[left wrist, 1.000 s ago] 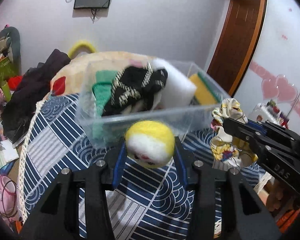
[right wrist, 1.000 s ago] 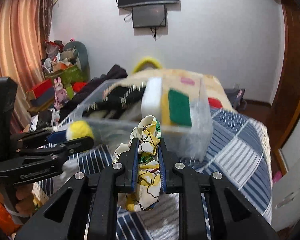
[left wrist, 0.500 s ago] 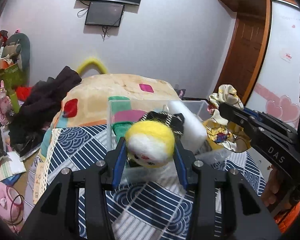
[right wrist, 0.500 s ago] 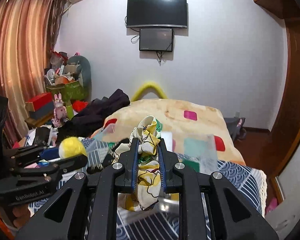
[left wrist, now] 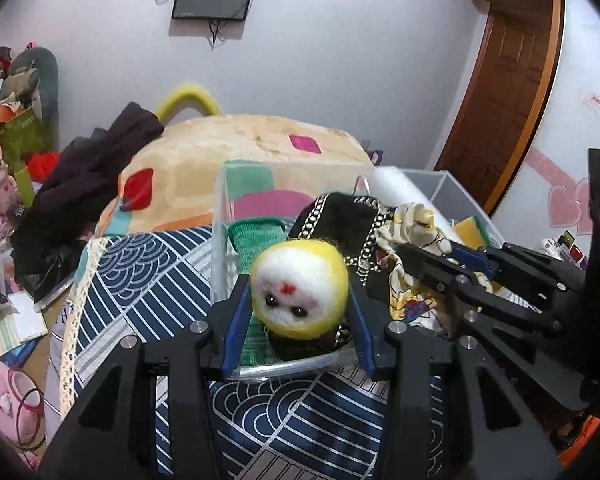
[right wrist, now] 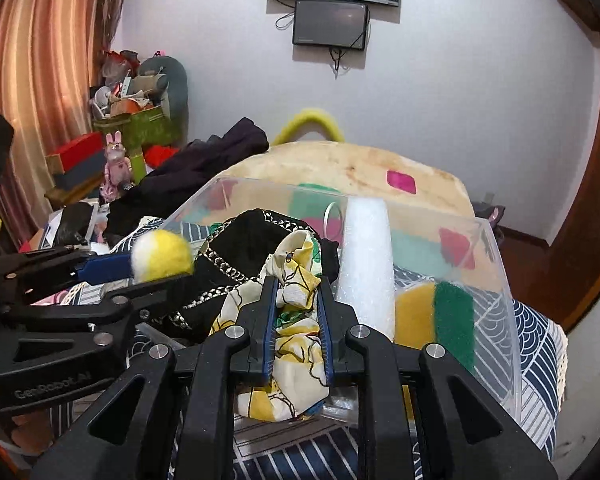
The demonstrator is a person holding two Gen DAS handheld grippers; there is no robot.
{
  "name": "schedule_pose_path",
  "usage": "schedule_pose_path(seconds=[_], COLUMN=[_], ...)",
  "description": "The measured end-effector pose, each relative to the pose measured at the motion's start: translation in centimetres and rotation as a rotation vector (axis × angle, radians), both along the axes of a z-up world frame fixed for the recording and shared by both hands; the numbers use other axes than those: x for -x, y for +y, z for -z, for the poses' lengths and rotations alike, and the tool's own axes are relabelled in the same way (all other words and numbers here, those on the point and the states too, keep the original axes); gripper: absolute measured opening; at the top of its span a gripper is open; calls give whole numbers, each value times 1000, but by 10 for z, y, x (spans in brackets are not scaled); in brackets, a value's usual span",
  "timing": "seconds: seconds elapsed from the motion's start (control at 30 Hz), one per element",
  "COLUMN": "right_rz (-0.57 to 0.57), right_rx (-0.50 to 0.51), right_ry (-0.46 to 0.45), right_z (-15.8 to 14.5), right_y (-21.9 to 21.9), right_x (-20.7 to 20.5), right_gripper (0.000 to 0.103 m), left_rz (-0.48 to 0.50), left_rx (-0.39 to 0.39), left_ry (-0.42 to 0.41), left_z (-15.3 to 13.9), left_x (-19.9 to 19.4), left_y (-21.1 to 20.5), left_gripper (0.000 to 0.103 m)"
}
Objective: Organize soft objects
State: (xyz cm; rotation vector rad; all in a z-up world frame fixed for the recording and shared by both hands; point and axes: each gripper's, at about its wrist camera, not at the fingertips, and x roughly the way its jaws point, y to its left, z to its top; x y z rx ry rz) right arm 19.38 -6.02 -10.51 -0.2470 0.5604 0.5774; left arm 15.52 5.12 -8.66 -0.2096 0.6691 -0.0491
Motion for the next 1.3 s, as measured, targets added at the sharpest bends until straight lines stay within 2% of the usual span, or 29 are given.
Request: schedule_pose_path(seconds=[0.1, 0.2, 0.27, 0.37, 0.5, 0.63, 0.77, 0.9, 0.97, 1.07, 1.13, 1.2, 1.27, 1.3], right_rz=[0, 6, 8, 14, 14, 11, 18, 33, 46, 62, 59, 68, 86, 94], right_rx=[30, 28, 4, -20, -36, -57, -105, -151, -167, -205, -230, -240, -245, -251], right_ry=[-13, -19, -14, -21, -46, -82, -139, -184, -202, -227, -228, -239, -263, -280], right_z=[-3, -5, -9, -15, -23, -35, -50, -61, -65, -67, -70, -71, -74, -76], right_y=[1, -2, -8, -17, -24, -31, -45, -60, -66, -74, -79, -83, -84, -85], right_x=[0, 4, 5, 8, 17, 28, 44, 62, 69, 78, 84, 90, 95, 98], right_gripper=[20, 27, 39, 48, 50, 52, 63, 66, 78, 82, 85, 91, 103, 103], left_rz=[-2, -8, -11, -13, -13, -16, -18, -19, -18, -9, -18, -28, -29, -33], left_rx=[-2, 1, 10, 14, 7, -14, -17, -28, -32, -33, -44, -65, -77, -84], left_ry=[2, 3, -3, -20, -42, -84, -136, -197, -221, -254, -287, -314, -339, -354], left_z=[3, 1, -1, -5, -14, -27, -42, -58, -63, -71, -76, -80, -84, -86], left_x=[0, 3, 6, 11, 17, 29, 47, 68, 78, 91, 102, 111, 119, 124], left_y=[0, 1, 3, 5, 5, 2, 0, -4, -6, -12, -16, -19, -22, -23], left_gripper=[49, 53, 55, 56, 56, 60, 62, 64, 65, 79, 80, 91, 92, 94])
